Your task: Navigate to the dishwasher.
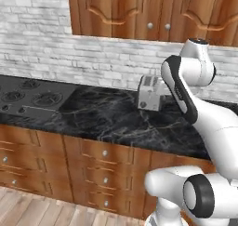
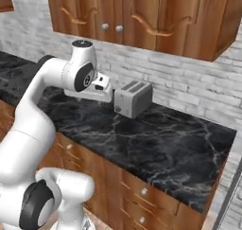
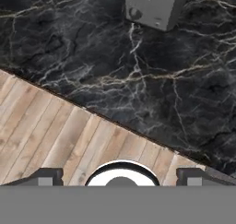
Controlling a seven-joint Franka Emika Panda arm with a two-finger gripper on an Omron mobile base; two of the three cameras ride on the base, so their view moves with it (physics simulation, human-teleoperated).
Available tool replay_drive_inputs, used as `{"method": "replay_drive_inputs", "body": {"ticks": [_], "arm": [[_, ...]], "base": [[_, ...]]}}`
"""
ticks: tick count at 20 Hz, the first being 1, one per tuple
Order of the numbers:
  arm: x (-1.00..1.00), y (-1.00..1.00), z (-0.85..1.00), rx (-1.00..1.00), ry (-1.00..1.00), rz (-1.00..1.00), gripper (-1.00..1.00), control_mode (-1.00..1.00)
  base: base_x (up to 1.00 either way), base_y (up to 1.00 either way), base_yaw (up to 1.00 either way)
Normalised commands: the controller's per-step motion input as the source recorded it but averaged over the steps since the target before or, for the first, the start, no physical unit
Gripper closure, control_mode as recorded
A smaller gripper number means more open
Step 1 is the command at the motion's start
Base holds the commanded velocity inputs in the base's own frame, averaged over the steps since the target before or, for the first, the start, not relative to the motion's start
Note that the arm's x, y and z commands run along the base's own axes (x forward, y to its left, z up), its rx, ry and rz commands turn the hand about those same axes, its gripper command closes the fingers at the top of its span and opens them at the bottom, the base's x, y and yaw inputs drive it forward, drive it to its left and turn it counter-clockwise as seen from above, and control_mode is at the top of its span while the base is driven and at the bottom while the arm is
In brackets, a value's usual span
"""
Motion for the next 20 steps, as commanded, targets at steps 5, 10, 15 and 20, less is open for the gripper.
{"method": "replay_drive_inputs", "body": {"ticks": [5, 10, 15, 20], "arm": [[0.00, 0.00, 0.00, 0.00, 0.00, 0.00, -1.00, 1.00], [0.00, 0.00, 0.00, 0.00, 0.00, 0.00, -1.00, 1.00], [0.00, 0.00, 0.00, 0.00, 0.00, 0.00, -1.00, 1.00], [0.00, 0.00, 0.00, 0.00, 0.00, 0.00, -1.00, 1.00]], "base": [[-0.33, 0.12, 0.98], [-0.22, 0.01, 1.00], [-0.13, 0.00, 0.98], [-0.02, 0.00, 0.95]]}}
